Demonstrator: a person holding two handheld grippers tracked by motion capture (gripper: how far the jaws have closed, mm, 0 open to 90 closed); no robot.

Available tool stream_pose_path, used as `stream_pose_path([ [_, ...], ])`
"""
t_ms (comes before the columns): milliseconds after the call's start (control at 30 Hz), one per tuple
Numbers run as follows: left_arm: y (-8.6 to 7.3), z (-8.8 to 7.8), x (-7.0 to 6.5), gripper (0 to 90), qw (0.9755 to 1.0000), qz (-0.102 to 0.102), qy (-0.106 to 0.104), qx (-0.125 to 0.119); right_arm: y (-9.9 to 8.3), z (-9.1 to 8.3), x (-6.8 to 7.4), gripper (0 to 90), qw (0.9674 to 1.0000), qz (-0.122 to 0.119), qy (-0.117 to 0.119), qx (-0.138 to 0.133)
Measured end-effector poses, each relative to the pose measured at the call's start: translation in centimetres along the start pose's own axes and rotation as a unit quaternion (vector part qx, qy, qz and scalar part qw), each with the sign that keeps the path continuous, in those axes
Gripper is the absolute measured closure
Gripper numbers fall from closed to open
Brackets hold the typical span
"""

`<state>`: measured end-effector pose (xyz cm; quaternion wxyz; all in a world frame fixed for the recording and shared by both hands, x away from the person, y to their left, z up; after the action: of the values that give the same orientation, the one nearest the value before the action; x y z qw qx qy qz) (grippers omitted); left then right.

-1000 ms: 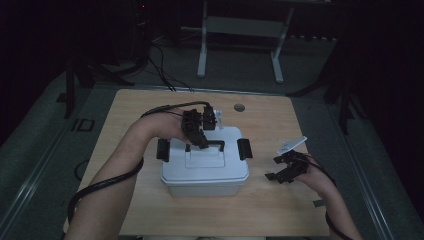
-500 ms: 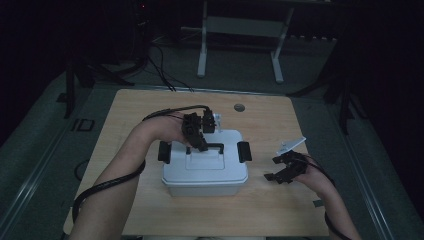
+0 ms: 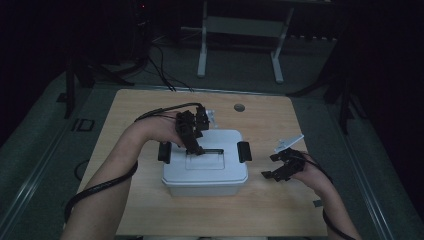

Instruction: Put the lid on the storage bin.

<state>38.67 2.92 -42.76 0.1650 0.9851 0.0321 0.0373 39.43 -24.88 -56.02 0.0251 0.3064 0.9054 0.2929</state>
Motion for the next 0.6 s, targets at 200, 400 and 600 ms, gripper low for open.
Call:
stream_pose_path([
  [200,-1.6,-0.4,0.5,20.8,0.9995,-0.029,0.001,-0.01,0.3,0.2,0.0,17.1,1.0,-0.003,-0.003,0.0],
  [400,-2.3,-1.1,1.0,14.5,0.9985,-0.041,0.019,-0.031,0.3,0.3,0.0,17.1,1.0,0.002,-0.004,-0.002],
  [600,-2.9,-1.4,1.3,14.1,0.9973,-0.047,0.029,-0.048,0.2,0.4,-0.2,17.1,0.9999,0.007,-0.006,-0.005],
])
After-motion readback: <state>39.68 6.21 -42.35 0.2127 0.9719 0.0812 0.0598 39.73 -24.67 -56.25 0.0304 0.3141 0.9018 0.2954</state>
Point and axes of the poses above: each handheld gripper's, and its own axes: z roughly forward along the jaws, y roughly out of its top, x roughly to its left, the point moved 8 cm from there along z, roughly forward along the jaws, and after that the axes turned 6 degrees about z, right-handed, at the moved point
